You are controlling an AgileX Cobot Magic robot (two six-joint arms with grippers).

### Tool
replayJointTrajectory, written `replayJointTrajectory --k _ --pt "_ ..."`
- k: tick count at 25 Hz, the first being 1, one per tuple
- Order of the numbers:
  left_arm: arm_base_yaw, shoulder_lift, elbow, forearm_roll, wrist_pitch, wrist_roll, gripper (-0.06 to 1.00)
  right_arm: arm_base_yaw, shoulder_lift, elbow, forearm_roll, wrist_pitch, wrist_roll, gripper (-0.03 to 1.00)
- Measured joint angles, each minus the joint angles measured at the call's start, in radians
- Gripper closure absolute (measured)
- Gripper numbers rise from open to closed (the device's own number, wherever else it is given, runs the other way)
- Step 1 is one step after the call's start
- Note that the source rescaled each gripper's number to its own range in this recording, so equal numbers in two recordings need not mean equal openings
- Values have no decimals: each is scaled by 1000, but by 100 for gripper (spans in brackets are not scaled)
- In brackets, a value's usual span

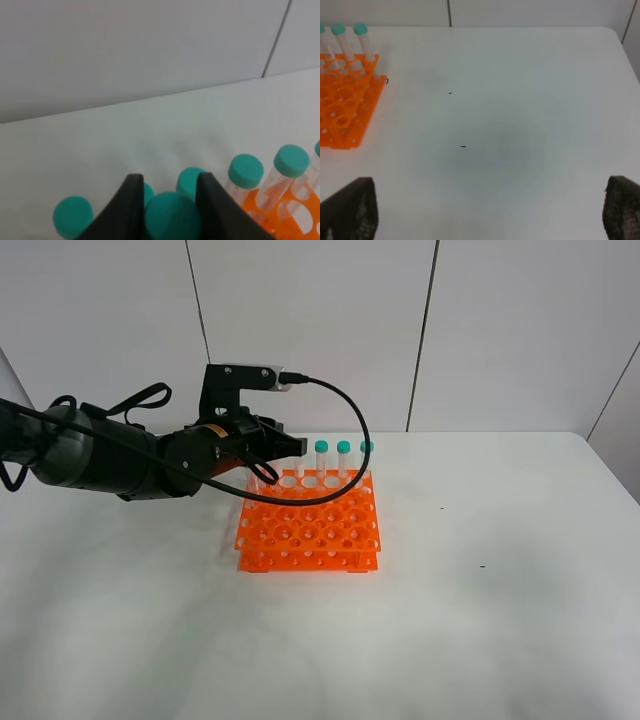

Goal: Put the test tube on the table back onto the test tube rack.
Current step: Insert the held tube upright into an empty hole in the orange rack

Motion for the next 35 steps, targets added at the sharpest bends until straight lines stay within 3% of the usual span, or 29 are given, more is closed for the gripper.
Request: replayJointTrajectory --k 23,35 --pt "0 3 0 13 26 -45 93 0 0 0 0 0 0 -3" --pt "0 8 0 68 2 -37 93 0 0 0 0 0 0 -3"
